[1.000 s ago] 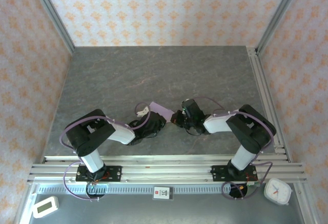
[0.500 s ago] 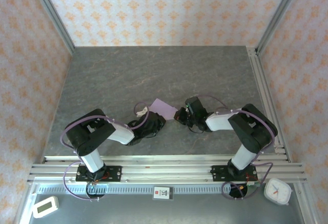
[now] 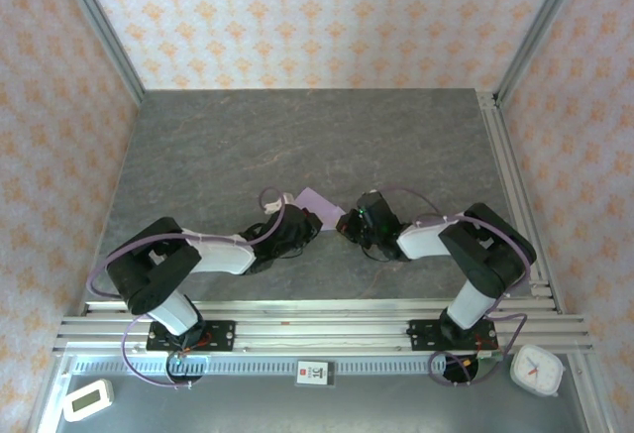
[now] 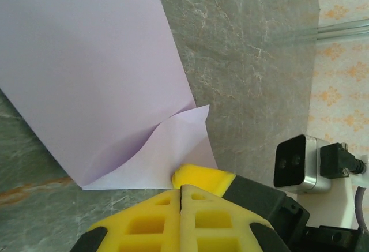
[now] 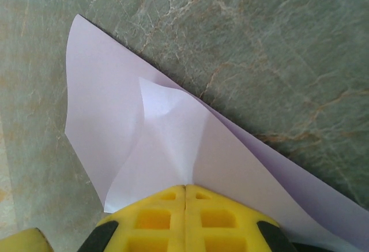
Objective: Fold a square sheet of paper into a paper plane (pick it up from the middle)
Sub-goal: Third fold the triangle at the center of the table.
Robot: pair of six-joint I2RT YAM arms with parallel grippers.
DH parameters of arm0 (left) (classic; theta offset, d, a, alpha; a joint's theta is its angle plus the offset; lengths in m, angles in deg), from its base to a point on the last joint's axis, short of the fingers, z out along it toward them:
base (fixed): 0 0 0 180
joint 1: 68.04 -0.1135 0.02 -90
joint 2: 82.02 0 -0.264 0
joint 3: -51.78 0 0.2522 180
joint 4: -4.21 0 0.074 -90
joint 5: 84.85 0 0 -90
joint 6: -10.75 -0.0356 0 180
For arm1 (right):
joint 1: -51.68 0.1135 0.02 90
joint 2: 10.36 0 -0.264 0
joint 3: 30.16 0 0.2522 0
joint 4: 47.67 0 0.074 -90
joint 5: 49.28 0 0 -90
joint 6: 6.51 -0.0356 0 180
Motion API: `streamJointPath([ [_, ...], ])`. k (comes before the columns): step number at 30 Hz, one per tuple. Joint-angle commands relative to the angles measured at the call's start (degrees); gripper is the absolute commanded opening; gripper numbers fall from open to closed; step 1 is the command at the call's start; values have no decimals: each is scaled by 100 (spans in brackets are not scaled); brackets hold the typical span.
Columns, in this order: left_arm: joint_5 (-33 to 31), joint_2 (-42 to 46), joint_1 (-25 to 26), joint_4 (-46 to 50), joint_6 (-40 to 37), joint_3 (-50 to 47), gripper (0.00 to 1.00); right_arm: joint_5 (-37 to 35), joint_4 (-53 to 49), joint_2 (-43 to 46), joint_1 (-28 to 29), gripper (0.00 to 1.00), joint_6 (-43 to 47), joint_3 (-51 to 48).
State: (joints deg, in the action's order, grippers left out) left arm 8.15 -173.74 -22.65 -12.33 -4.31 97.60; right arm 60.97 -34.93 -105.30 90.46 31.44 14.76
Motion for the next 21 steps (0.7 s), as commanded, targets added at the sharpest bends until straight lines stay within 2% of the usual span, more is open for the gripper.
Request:
streamJointPath([
  [1, 24, -376, 58, -33, -76, 123, 0, 311, -246, -276, 430, 0, -380, -163],
  [10, -187, -899, 11, -28, 137, 237, 0, 289, -234, -140, 503, 0, -413, -198],
  [17, -239, -905, -42, 195, 464, 4, 0, 436, -588, 501, 124, 0, 162, -7],
  [21, -268, -635, -38, 329, 205, 43, 0, 167, -1124, 1011, -82, 0, 540, 145],
])
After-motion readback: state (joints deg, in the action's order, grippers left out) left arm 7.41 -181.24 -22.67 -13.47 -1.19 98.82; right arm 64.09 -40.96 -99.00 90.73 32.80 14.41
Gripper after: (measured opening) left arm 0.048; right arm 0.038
